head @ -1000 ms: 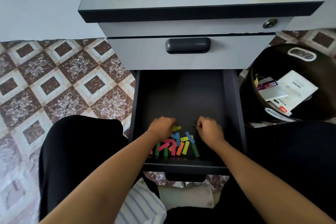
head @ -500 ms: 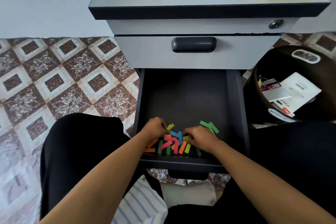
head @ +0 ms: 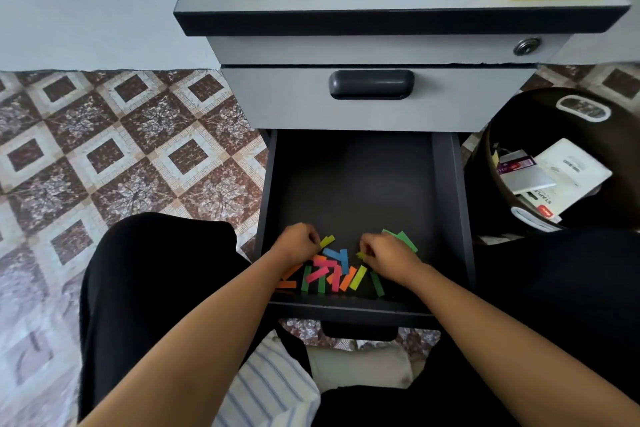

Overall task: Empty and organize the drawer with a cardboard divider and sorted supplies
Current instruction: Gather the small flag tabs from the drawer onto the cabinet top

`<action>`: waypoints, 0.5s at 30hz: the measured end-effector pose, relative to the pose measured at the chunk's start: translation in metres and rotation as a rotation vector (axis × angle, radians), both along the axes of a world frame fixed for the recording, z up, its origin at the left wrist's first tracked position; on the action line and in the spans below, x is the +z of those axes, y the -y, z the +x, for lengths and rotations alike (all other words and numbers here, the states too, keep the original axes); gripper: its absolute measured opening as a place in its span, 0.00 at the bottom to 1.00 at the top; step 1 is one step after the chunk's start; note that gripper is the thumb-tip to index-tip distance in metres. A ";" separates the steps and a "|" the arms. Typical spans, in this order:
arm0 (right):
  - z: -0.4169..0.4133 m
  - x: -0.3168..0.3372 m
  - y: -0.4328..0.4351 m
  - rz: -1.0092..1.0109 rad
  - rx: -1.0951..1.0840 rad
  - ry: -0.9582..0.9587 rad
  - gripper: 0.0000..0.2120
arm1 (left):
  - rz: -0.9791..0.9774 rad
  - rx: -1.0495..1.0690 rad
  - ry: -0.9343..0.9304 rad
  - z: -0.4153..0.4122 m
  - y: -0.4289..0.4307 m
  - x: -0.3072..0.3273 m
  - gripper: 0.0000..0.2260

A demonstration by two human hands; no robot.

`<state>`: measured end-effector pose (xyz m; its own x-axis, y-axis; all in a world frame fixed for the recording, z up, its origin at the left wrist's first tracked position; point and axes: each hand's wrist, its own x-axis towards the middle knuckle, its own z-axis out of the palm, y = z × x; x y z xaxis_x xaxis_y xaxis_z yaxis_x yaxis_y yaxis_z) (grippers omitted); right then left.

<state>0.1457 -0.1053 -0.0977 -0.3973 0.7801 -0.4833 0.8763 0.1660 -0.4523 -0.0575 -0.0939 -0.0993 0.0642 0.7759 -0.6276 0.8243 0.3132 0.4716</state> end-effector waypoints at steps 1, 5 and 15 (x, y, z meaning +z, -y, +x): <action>0.004 0.001 -0.002 -0.015 -0.032 -0.029 0.04 | 0.008 -0.001 0.003 0.000 0.000 0.000 0.05; 0.010 0.004 -0.005 -0.068 0.141 -0.045 0.09 | 0.029 -0.013 0.017 -0.001 -0.001 0.001 0.04; 0.010 -0.001 0.004 0.106 0.516 0.086 0.16 | 0.053 -0.027 0.039 -0.004 0.001 0.005 0.04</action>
